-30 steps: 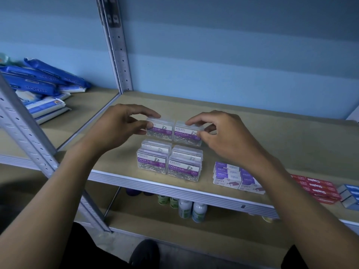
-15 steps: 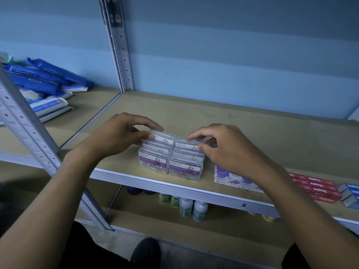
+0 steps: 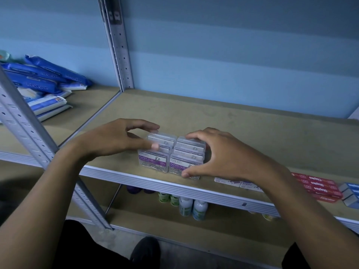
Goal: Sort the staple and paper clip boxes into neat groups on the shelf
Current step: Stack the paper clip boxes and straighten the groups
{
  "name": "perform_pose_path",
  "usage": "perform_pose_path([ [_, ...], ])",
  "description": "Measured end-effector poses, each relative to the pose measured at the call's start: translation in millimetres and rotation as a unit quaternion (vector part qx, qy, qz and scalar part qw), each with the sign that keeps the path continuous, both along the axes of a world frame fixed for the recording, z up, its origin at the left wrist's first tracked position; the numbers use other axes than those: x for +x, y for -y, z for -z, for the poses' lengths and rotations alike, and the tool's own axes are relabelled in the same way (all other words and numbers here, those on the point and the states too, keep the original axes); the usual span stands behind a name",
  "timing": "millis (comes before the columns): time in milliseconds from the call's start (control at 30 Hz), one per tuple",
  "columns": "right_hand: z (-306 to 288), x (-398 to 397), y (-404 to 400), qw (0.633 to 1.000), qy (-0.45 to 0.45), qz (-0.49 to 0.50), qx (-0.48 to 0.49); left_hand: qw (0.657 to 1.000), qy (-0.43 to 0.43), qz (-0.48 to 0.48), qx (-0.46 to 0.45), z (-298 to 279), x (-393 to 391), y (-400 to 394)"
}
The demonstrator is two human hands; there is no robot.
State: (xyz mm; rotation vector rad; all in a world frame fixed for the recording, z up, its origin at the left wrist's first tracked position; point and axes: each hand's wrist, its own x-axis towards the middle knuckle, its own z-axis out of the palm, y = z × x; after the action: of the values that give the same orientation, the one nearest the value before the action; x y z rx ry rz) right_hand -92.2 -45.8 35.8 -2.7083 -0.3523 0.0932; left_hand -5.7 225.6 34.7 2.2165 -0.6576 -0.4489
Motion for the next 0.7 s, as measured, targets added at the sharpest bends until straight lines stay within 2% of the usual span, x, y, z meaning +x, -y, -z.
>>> perform_pose_path([
  [100,2,1,-2,1.000,0.010,-0.007,-0.006,0.999,-0.026,0.022,0.023,0,-2,-4],
  [367,4,1,-2,1.000,0.018,-0.005,-0.006,0.999,0.013,0.010,0.037,-1,-4,-3],
  [700,-9,-12,11,1.000,0.000,-0.004,0.020,1.000,0.017,0.014,0.004,6,-6,-8],
])
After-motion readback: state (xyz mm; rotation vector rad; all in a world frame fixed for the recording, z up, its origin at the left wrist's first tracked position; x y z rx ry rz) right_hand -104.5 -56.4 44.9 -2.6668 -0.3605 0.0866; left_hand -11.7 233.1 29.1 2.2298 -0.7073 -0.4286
